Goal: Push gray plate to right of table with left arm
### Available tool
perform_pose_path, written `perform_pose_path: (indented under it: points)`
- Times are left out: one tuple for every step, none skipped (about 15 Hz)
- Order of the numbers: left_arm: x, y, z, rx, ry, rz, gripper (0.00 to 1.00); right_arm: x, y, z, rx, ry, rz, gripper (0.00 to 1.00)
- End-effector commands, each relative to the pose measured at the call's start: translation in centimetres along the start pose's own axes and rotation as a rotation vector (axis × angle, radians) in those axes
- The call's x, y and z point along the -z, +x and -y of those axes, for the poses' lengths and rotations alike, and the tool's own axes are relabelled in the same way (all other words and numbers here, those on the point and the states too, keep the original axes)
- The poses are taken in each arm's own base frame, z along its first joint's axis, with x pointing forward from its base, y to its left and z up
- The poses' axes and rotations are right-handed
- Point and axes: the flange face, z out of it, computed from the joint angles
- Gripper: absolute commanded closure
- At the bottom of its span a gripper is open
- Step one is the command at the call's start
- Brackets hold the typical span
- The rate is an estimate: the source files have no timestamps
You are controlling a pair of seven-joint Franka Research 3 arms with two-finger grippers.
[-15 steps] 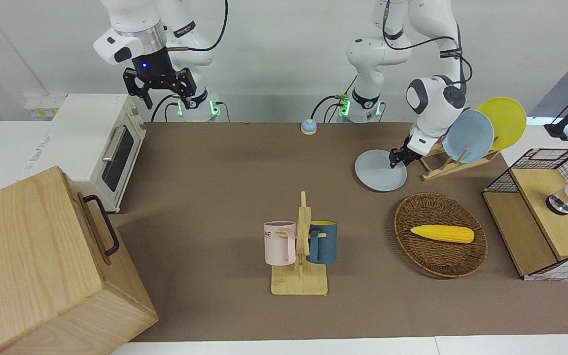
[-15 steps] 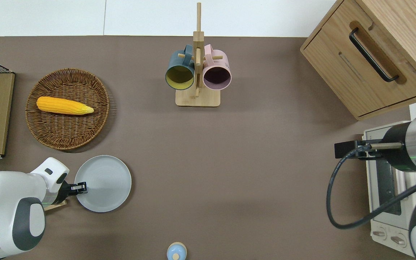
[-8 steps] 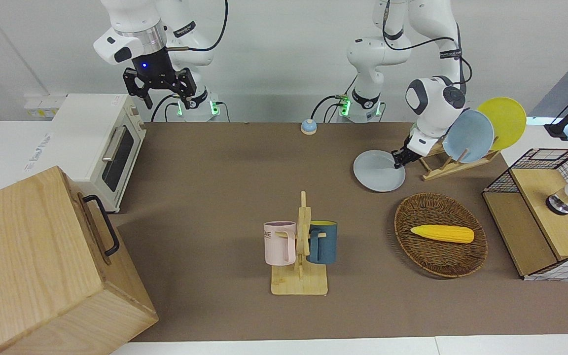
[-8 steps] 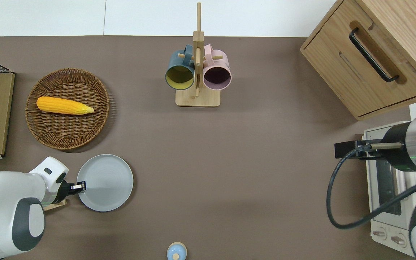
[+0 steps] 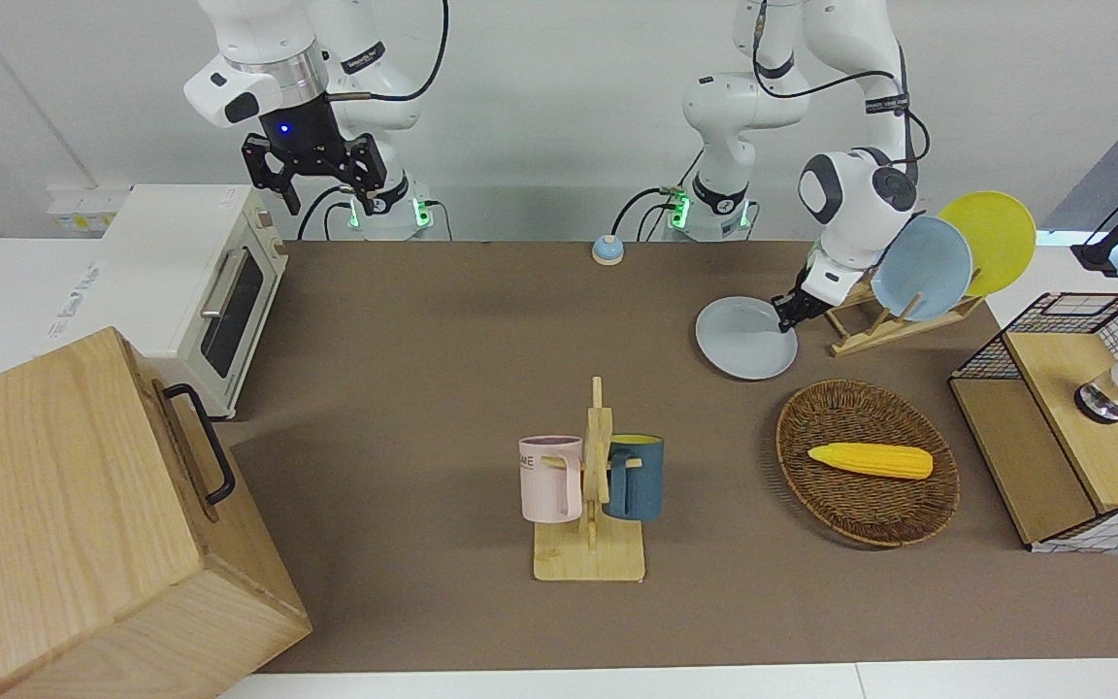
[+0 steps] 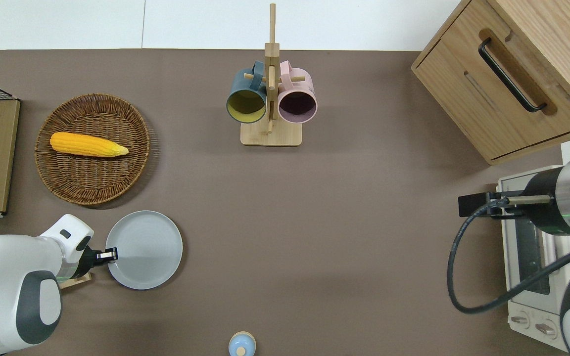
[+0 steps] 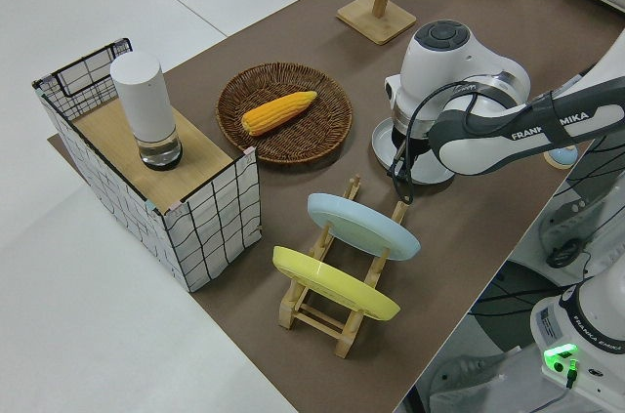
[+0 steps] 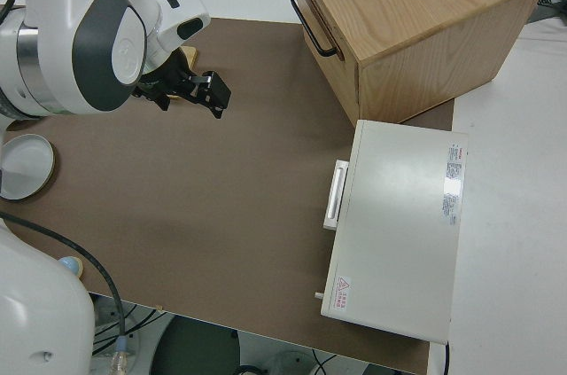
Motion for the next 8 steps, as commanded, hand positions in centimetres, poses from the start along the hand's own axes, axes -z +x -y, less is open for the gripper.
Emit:
perform_pose_path:
  points:
    - [-1.4, -0.8, -2.6, -0.005, 0.005, 0.01, 1.0, 0.0, -0.8, -0.3, -0.024, 0.009, 0.005, 0.005]
    - [-1.6, -1.1, -3.2, -0.001, 0.007, 0.016, 1.0, 0.0, -0.8, -0.3, -0.024, 0.009, 0.005, 0.005]
    - [-1.8, -1.3, -4.1, 0.004, 0.01, 0.019, 1.0, 0.0, -0.8, -0.3, -0.024, 0.009, 0.005, 0.005]
    - [-2.0, -1.6, -5.5, 0.002, 0.004, 0.024, 1.0, 0.0, -0.7, -0.3, -0.024, 0.009, 0.004, 0.005]
    - [-2.3, -2.0, -6.6, 0.006, -0.01, 0.031, 1.0, 0.0, -0.7, -0.3, -0.024, 0.009, 0.004, 0.005]
    - [-2.8, -2.4, -7.7, 0.017, -0.02, 0.044, 1.0, 0.0, -0.7, -0.3, -0.024, 0.009, 0.004, 0.005]
    - [-3.0, -2.9, -9.2, 0.043, -0.034, 0.053, 1.0, 0.0, -0.7, -0.3, -0.024, 0.009, 0.004, 0.005]
    - [-3.2, -3.3, -10.2, 0.052, -0.035, 0.056, 1.0, 0.0, -0.7, -0.3, -0.024, 0.009, 0.004, 0.005]
